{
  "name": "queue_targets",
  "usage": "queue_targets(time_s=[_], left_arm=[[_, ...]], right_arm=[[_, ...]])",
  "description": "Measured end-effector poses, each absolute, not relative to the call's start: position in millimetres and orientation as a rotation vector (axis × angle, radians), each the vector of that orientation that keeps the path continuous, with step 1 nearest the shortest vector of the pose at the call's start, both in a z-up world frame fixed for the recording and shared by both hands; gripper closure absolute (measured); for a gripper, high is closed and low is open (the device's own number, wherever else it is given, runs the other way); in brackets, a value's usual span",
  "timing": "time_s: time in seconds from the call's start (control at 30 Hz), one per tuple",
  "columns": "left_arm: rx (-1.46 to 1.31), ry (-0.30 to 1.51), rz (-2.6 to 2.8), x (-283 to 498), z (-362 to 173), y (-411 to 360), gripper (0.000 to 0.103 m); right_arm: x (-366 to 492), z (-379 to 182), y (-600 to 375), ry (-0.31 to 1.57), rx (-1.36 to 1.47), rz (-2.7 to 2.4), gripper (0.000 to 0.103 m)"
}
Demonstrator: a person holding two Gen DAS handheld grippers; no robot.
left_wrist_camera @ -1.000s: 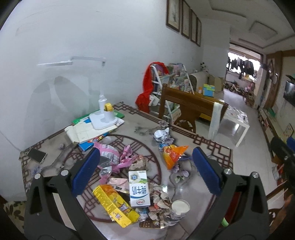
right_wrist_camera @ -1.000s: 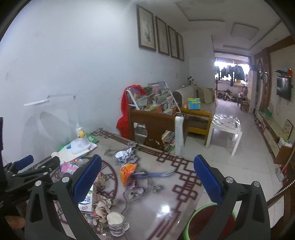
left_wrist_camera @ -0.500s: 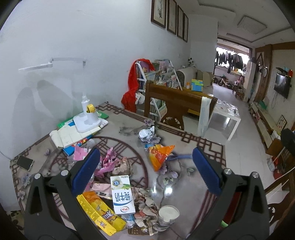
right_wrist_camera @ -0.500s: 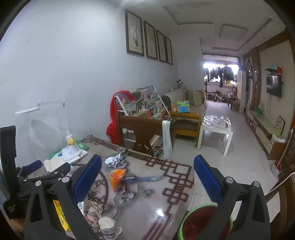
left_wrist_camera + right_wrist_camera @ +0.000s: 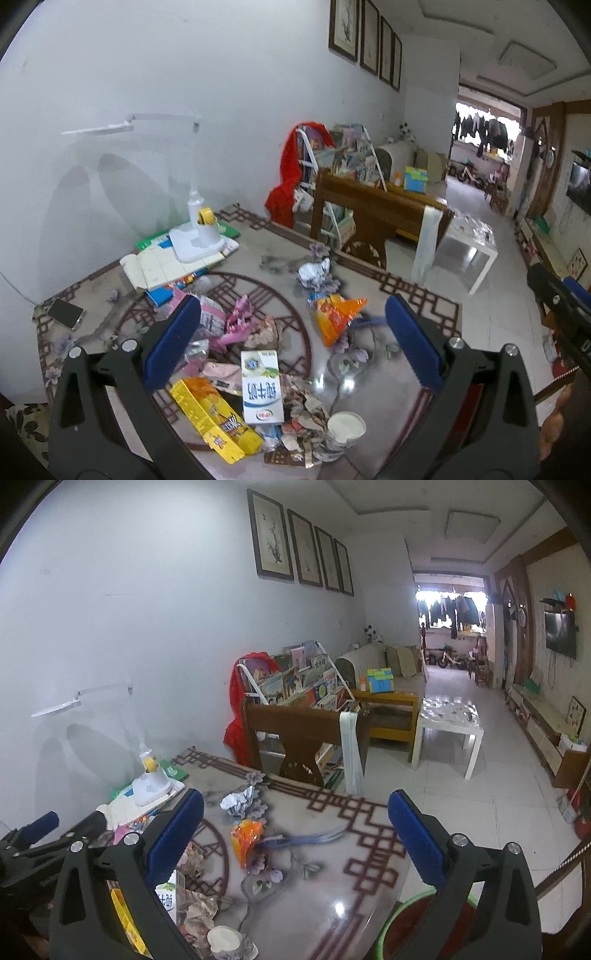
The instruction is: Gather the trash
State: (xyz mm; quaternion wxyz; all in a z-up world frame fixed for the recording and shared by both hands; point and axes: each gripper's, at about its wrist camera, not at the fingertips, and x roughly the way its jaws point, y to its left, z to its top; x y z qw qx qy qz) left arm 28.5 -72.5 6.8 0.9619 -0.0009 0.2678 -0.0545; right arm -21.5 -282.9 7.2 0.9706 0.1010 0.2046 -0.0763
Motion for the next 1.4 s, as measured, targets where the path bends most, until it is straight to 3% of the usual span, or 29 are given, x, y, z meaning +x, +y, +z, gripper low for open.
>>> queue_targets(time_s=[1.0, 1.17, 1.4], left_arm=[[-0.018, 0.510, -0.106, 9, 22, -71, 0.005], [-0.013, 0.568, -0.057, 21, 2, -58, 0.005], [-0.063, 0.750, -0.051, 37, -67, -4, 0.005]], right_arm=[[-44, 9, -287, 0.396, 0.210, -0.174, 0.007], [-28, -6, -277, 0.473, 0.195, -0.120, 0.007], [-3, -46, -255, 0.617, 0.168, -0.022, 0.007]])
